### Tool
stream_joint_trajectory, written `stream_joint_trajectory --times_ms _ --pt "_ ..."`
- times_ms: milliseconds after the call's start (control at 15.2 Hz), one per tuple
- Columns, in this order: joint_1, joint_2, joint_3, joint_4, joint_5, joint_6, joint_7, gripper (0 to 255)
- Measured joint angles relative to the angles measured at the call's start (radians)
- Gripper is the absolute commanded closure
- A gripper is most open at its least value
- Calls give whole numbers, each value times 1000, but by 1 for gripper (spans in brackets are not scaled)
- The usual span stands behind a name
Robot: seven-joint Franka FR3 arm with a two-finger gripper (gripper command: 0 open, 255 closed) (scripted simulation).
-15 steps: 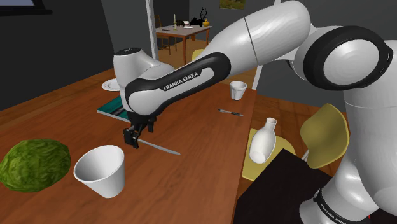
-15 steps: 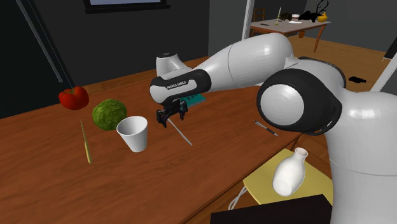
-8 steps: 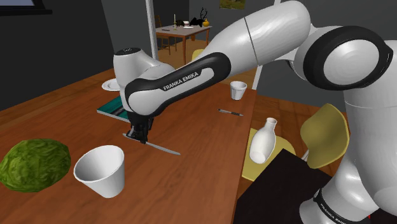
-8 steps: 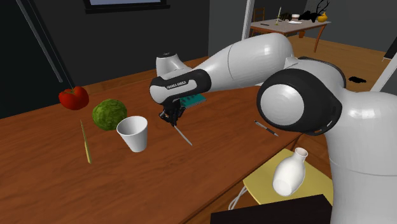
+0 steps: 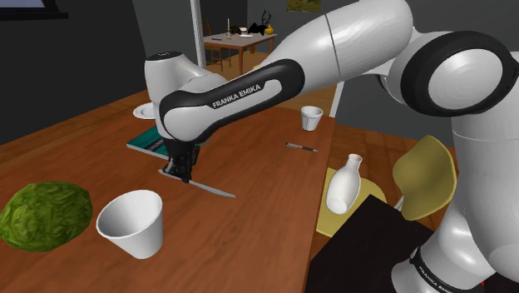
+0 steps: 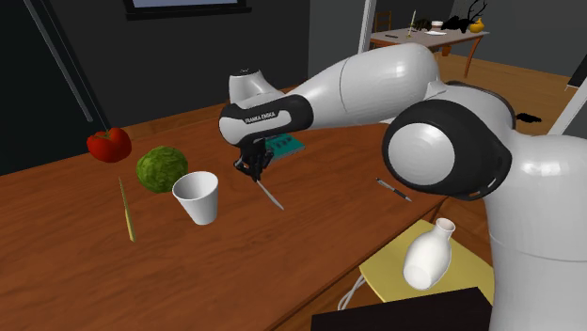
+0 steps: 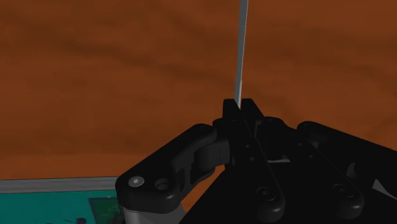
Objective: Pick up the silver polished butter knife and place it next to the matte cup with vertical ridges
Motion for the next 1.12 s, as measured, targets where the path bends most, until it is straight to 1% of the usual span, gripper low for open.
stream_joint_trajectory --times_ms 528,1122 --pt "-4 -38 6 49 13 -86 -13 255" --pt "1 -58 11 139 21 -195 -19 255"
